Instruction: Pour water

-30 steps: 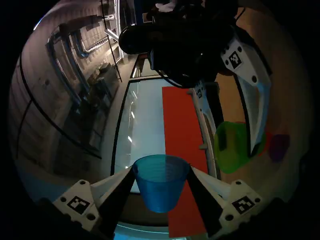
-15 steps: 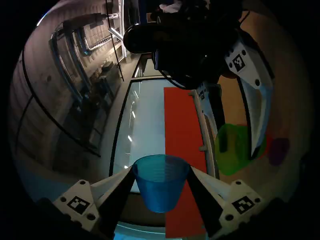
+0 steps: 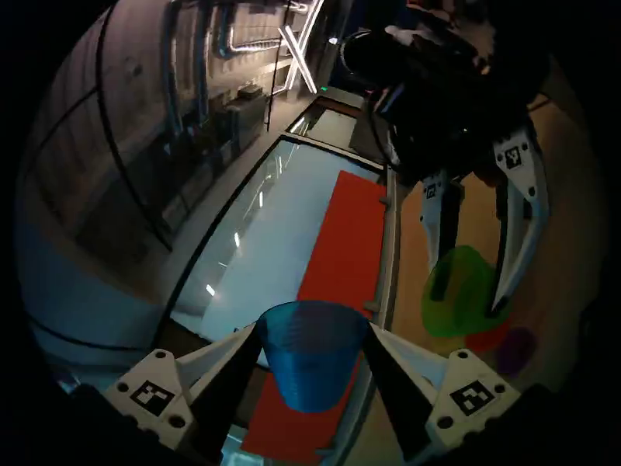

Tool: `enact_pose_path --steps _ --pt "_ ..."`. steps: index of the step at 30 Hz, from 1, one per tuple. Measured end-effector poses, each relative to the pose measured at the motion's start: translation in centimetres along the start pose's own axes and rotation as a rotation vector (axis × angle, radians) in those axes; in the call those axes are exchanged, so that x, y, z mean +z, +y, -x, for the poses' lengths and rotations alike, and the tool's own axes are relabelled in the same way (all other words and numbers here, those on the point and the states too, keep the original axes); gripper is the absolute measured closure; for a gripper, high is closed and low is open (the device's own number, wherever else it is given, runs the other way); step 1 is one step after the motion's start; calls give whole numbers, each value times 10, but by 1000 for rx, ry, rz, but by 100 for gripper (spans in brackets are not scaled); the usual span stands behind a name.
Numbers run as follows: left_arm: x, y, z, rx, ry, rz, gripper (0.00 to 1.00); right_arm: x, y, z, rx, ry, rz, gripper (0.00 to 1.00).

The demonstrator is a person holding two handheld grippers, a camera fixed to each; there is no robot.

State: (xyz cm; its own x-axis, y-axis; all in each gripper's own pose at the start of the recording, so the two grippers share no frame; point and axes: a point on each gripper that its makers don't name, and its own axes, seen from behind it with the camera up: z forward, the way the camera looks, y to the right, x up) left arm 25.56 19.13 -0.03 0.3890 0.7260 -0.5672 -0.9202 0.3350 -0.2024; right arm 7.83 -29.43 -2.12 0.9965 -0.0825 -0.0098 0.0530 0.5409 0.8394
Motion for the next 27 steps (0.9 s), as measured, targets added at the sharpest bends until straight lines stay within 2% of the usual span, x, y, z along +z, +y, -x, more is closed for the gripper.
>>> enact_pose_path --steps 6,15,21,27 --pt "1 -7 7 -193 17 -2 12 -6 4 0 -1 2 13 10" --pt "0 -10 2 -448 61 20 13 -15 10 -6 2 25 29 10" --pt "3 -12 9 -581 57 29 13 -18 11 -9 -2 32 33 10" --pt "8 -6 23 -717 14 57 13 -20 11 -13 -4 40 38 10"
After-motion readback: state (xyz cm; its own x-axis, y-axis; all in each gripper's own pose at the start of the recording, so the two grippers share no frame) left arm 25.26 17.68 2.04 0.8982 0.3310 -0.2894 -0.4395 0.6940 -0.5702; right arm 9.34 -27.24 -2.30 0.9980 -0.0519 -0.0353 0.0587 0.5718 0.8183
